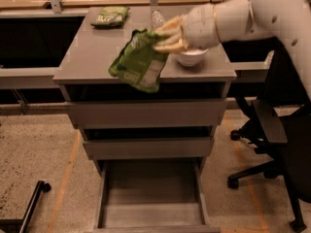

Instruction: Pick green rice chip bag from bottom drawer and place on counter

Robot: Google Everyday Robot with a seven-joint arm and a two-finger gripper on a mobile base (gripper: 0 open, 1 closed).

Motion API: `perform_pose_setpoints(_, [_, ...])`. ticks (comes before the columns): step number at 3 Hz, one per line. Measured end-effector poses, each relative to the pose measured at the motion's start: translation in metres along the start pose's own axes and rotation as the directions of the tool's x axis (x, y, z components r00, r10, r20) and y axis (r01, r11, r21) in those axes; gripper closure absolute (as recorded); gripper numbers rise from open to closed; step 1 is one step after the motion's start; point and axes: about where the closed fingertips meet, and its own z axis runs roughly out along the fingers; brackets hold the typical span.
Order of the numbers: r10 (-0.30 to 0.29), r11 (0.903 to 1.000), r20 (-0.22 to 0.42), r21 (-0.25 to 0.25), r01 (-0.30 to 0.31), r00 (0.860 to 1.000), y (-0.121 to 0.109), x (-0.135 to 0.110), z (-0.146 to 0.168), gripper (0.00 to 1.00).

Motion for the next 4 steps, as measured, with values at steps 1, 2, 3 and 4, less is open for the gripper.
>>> perform_pose_setpoints(1, [-0.134,0.9904,0.017,0.037,0.133,0.991,-0.043,-0.037,-0.004,1.0])
perform_pose_setpoints(2, [-0.22,0.9701,0.001,0.104,0.219,0.975,-0.084,-0.043,0.003,1.0])
perform_pose_setpoints(3, [-0.267,0.9536,-0.023,0.138,0.268,0.963,-0.116,-0.022,0.024,1.0])
perform_pose_setpoints(4, [-0.262,0.9551,-0.033,0.135,0.264,0.965,-0.135,0.007,0.047,0.82])
